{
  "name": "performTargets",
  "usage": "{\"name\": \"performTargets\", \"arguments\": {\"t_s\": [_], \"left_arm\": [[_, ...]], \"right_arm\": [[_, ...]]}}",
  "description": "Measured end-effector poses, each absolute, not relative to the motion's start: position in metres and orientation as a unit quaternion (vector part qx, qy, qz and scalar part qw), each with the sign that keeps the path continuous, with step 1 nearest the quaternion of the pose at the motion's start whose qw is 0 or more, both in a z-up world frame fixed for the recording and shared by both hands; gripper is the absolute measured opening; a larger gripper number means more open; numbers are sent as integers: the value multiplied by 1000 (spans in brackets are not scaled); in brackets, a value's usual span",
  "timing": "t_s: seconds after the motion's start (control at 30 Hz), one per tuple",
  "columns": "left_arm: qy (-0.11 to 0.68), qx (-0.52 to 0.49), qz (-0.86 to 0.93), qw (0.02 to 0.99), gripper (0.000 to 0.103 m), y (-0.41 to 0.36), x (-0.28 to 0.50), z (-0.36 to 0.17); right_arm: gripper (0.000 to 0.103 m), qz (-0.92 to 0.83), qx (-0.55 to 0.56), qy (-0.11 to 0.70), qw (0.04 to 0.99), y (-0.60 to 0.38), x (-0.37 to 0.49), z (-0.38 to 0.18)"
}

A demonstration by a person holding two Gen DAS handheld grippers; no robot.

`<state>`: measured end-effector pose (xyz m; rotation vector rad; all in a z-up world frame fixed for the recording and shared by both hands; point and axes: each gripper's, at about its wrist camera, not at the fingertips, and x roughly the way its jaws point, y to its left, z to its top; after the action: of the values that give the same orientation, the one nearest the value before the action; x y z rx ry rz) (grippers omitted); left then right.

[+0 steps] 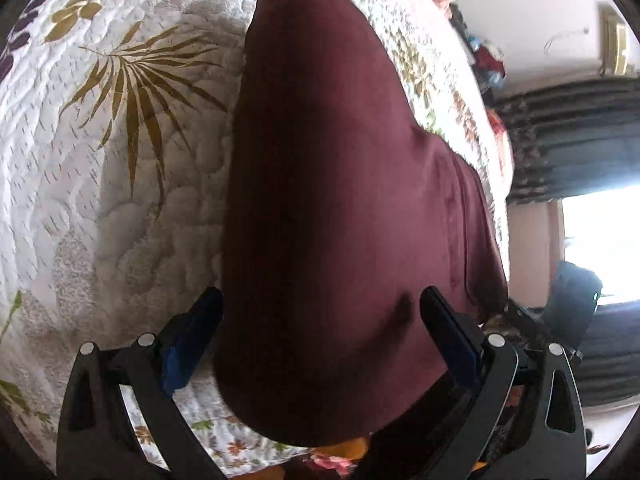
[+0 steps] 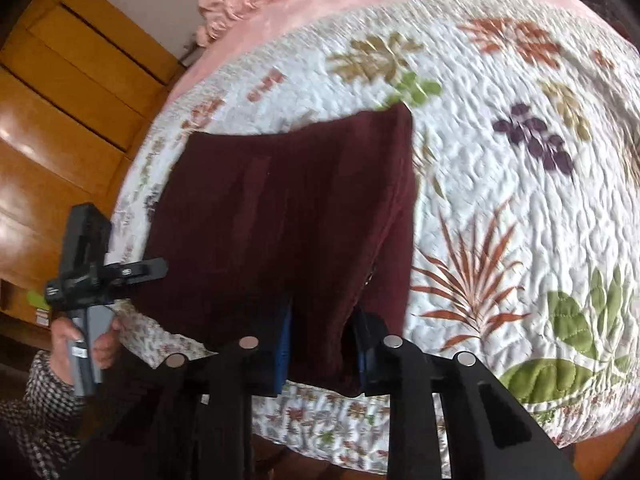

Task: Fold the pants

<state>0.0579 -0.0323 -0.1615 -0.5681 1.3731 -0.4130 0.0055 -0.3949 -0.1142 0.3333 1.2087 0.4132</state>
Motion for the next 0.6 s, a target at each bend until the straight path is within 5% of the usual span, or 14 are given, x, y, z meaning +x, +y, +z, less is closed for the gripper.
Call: {"name": "performTargets", "arguments": {"t_s": [0.13,0.23,0.6], "left_arm": [[620,-248,-200,717,98,-35,61,-170],[621,-250,-213,712,98,-36,68,-169],[628,-278,-240,686,97,-19,69,-162]], "right_arm": [[33,194,190,564,780,-402,8,-128],[52,198,188,561,781,-404,6,-123],[65,209,255,537,777,-438,2,-113]]}}
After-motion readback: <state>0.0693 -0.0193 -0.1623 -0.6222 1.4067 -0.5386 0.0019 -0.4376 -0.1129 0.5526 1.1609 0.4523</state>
